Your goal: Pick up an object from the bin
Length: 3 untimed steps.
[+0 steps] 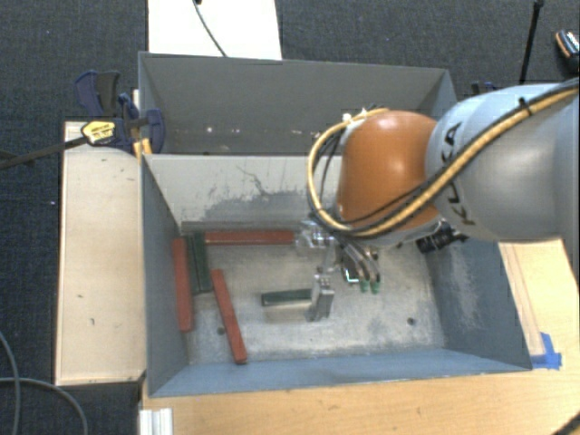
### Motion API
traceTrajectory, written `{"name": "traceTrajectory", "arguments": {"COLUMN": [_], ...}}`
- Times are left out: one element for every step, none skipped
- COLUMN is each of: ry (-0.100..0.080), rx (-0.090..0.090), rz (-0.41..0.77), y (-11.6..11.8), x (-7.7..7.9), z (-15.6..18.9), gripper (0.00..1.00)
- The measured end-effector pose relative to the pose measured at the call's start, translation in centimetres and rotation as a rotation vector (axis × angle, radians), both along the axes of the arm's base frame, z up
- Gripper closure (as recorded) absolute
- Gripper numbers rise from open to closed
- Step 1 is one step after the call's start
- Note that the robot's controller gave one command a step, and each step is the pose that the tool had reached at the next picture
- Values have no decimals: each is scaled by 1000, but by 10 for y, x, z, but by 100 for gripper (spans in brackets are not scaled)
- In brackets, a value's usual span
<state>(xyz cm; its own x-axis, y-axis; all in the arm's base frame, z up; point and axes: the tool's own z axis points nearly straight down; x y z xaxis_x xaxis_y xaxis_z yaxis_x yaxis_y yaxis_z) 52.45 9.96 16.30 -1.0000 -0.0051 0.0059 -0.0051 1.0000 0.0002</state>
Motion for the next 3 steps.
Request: {"name": "traceTrajectory", "arguments": {"ry": [-1, -8, -16], "rx": [-1, 1, 0], "rz": [-8, -10, -1], "y": [-38, -35, -50], "x": [21, 23, 18], "z": [-96, -92, 47], "gripper": [0, 100, 100]}}
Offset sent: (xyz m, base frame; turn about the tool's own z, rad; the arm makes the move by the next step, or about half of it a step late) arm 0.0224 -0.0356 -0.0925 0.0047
